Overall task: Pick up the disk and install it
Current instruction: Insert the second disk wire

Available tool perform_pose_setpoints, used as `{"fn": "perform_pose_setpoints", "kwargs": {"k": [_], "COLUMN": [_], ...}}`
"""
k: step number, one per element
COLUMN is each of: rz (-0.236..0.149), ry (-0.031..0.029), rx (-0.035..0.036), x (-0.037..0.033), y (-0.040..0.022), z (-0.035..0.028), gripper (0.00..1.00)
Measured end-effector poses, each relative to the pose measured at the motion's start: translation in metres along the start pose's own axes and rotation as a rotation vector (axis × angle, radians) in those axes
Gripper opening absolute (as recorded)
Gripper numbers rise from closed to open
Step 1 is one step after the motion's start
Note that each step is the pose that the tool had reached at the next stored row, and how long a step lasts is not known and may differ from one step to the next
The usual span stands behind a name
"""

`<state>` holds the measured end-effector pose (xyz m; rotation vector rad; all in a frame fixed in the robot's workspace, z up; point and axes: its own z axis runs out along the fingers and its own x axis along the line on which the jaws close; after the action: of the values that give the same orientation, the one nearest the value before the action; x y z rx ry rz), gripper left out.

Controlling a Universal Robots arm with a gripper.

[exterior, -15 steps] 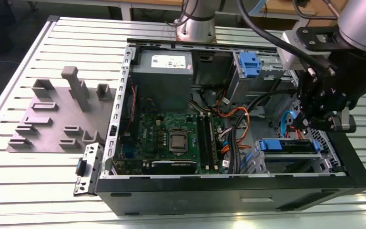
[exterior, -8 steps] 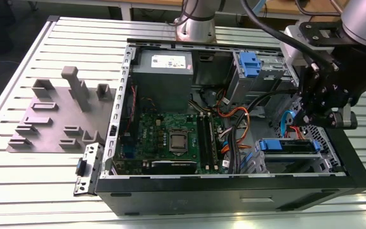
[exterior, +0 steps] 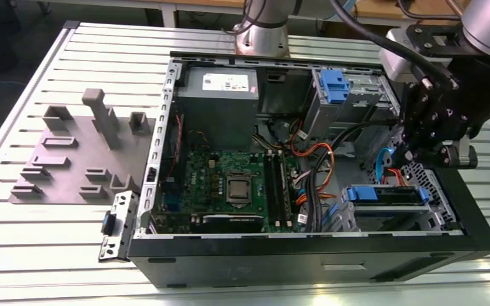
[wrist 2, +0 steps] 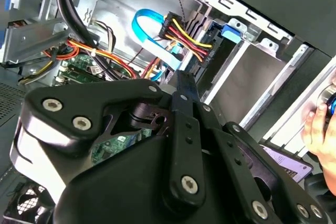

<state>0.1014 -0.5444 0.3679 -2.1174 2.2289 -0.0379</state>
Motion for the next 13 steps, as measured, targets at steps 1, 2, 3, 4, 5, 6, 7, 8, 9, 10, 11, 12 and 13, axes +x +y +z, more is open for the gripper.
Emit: {"fn": "perform_pose_setpoints", "kwargs": {"k": [1, 2, 3, 4, 5, 6, 7, 8, 9, 10, 11, 12, 13], "rz": [0.0, 0.0, 0.0, 0.0, 0.0, 0.0, 0.0, 0.0, 0.0, 0.0, -0.001, -0.001, -0.001], "ry": [0.0, 0.0002, 0.0007, 0.002, 0.0037, 0.004, 0.0042, 0.0043, 0.0048, 0.007, 0.0102, 0.0127, 0.014], "rx": [-0.0003, -0.0004, -0.0005, -0.0005, -0.0008, -0.001, -0.001, -0.0011, -0.0011, -0.001, -0.0009, -0.0009, -0.0012], "x": [-0.0012, -0.0021, -0.0036, -0.0051, -0.0057, -0.0057, -0.0057, -0.0057, -0.0057, -0.0058, -0.0059, -0.006, -0.0061], "y": [-0.0003, -0.0007, -0.001, -0.0015, -0.002, -0.0021, -0.0021, -0.0021, -0.0021, -0.0022, -0.0023, -0.0024, -0.0025], "z": [0.0001, 0.0001, 0.0002, 0.0003, 0.0003, 0.0004, 0.0003, 0.0003, 0.0004, 0.0004, 0.0004, 0.0005, 0.0008], "gripper": [0.11, 0.11, 0.11, 0.11, 0.11, 0.11, 0.11, 0.11, 0.11, 0.11, 0.17, 0.17, 0.24]}}
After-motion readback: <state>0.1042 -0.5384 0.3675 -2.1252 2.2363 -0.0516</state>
